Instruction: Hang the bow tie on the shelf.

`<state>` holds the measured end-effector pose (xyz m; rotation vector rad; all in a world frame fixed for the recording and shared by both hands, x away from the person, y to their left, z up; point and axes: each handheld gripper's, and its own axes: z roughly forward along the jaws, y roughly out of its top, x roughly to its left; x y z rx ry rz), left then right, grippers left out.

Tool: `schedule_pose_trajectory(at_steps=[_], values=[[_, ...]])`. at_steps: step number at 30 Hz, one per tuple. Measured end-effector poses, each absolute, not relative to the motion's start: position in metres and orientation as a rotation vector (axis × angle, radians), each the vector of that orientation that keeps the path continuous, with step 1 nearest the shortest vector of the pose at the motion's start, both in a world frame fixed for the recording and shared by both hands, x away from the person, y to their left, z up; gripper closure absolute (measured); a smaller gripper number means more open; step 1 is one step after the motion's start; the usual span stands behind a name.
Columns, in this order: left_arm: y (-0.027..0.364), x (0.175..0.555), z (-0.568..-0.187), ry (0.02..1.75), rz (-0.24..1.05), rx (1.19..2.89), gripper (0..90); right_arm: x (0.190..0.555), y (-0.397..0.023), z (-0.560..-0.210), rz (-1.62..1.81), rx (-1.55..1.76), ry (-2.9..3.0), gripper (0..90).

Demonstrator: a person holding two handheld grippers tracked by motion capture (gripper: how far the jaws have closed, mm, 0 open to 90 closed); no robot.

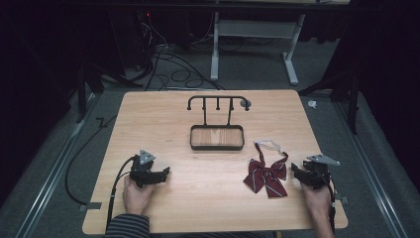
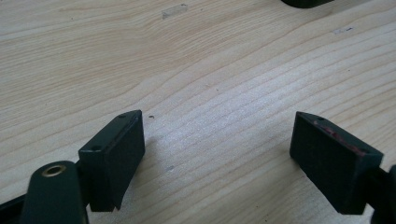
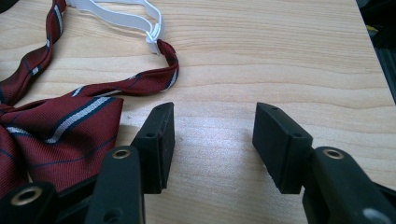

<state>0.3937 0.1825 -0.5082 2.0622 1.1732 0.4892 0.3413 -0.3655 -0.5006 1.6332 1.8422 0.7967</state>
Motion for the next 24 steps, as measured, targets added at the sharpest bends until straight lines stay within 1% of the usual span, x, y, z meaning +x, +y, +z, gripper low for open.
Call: schedule_pose_trajectory(at_steps=[16, 24], values=[[0.183, 0.394, -0.508, 1.179, 0.489, 2.056, 20.1, 0.340, -0.366, -0.500, 0.790, 1.629, 1.832, 51.9], [0.183, 0.394, -0.508, 1.181, 0.491, 2.056, 20.6, 0.336, -0.366, -0.488, 0.845, 1.611, 1.834, 52.7]])
